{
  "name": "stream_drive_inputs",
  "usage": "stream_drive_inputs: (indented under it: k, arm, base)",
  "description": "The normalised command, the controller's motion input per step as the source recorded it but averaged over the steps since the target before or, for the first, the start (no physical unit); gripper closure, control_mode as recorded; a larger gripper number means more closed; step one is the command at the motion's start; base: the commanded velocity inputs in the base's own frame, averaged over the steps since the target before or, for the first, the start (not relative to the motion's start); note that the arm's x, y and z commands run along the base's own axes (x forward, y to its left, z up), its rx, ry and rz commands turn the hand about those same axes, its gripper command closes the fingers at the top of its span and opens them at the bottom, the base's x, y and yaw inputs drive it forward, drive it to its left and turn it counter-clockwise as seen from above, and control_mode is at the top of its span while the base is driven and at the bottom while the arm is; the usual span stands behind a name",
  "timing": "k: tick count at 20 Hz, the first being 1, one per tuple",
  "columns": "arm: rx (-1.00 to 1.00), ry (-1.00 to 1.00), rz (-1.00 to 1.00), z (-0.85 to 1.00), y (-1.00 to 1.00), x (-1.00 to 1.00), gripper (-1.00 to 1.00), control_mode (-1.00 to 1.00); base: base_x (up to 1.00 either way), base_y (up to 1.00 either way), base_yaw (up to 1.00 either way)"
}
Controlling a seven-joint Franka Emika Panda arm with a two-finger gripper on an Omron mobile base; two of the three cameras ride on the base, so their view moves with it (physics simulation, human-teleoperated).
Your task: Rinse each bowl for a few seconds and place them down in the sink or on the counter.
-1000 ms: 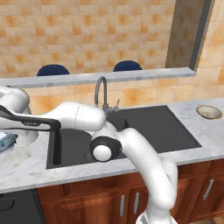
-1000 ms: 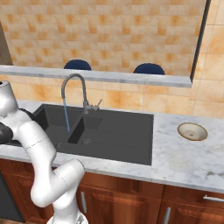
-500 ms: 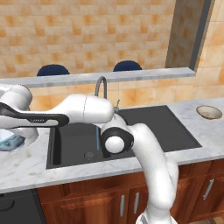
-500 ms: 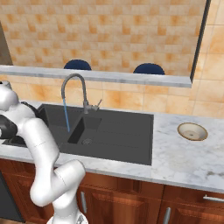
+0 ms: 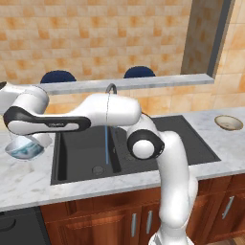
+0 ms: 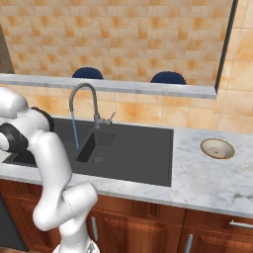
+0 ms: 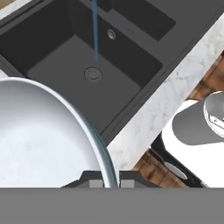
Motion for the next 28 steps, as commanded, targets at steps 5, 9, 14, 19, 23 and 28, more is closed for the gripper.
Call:
stream_drive_inputs:
  k: [5, 9, 14, 19, 23, 28]
  arm:
    - [0.00, -0.08, -0.29, 0.01, -0.33, -0.06, 1.00, -1.00]
    - [0.00, -0.07, -0.35, 0.00, -0.19, 0.00, 1.00, -1.00]
    - [-0.03, -0.06, -0.40, 0.00, -0.06, -0.08, 1.00, -1.00]
    - [-0.07, -0.09, -0.39, 0.00, 0.00, -0.15, 1.00, -1.00]
    - [-0.11, -0.10, -0.41, -0.03, 0.00, -0.06, 1.00, -1.00]
    - [-0.14, -0.16, -0.40, -0.01, 0.00, -0.07, 1.00, -1.00]
  base:
    - [0.00, 0.00, 0.00]
    - [0.00, 0.00, 0.00]
    - [0.00, 0.00, 0.00]
    - [0.00, 0.00, 0.00]
    - [0.00, 0.00, 0.00]
    - [0.00, 0.00, 0.00]
